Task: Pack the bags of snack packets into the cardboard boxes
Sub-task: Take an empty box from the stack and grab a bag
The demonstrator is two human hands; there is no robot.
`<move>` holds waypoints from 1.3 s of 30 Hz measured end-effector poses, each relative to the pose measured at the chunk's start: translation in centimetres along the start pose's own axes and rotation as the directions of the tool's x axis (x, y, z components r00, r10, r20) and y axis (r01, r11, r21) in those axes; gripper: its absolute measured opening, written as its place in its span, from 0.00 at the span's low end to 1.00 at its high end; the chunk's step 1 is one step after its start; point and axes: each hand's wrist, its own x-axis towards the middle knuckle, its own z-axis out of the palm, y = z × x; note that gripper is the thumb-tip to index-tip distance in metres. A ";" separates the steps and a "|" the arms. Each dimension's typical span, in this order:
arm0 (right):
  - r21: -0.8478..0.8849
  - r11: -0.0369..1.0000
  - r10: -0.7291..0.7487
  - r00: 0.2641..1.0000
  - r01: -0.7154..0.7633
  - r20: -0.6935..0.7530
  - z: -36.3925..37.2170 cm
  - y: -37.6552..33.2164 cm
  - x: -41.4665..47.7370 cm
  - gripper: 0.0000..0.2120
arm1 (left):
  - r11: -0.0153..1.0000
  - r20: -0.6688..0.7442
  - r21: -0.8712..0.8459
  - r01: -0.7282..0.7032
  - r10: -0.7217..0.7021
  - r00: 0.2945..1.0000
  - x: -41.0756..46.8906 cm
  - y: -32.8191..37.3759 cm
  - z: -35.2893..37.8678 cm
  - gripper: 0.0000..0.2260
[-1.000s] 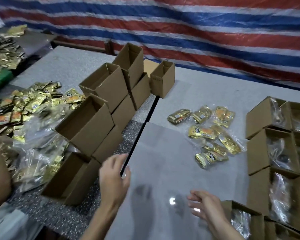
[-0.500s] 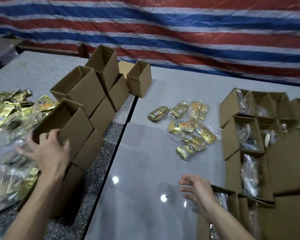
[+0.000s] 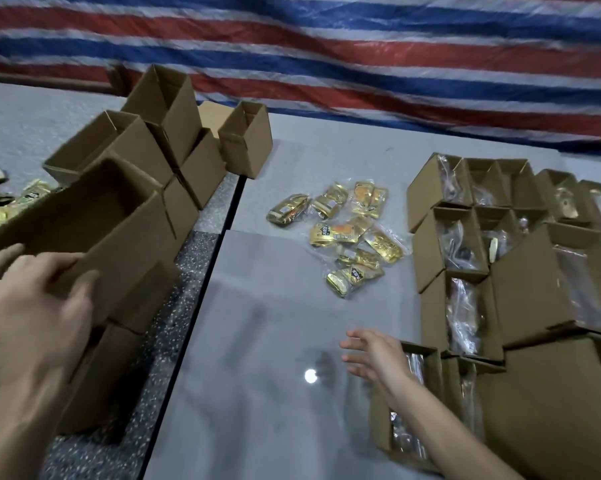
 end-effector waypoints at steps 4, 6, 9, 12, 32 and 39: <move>0.004 1.000 0.004 1.000 -0.004 0.006 -0.1 0.1 -0.6 0.11 | 0.915 0.038 0.205 -0.349 0.349 0.937 -5.3 6.2 0.4 0.07; 0.014 1.000 0.001 1.000 0.000 -0.019 -0.1 0.0 -0.7 0.13 | 0.889 0.109 0.184 -0.420 0.406 0.907 -7.5 8.4 1.9 0.08; 0.038 0.999 -0.014 0.999 0.016 -0.052 -0.2 -0.2 -0.4 0.20 | 0.889 0.275 0.120 -0.441 0.397 0.876 -10.4 9.6 5.8 0.08; 0.034 0.999 -0.035 0.999 0.037 -0.039 -0.6 -0.2 -0.1 0.26 | 0.855 0.358 0.059 -0.515 0.464 0.811 -12.6 9.1 9.2 0.04; -0.407 0.913 -0.016 0.994 -0.028 -0.104 -1.7 1.7 2.8 0.31 | 0.897 0.615 -0.166 -0.410 0.419 0.668 -17.0 6.1 21.8 0.16; -0.404 0.915 -0.024 0.995 -0.015 -0.092 -2.1 1.5 3.6 0.28 | 0.906 0.684 -0.129 -0.402 0.375 0.626 -15.6 8.5 21.3 0.11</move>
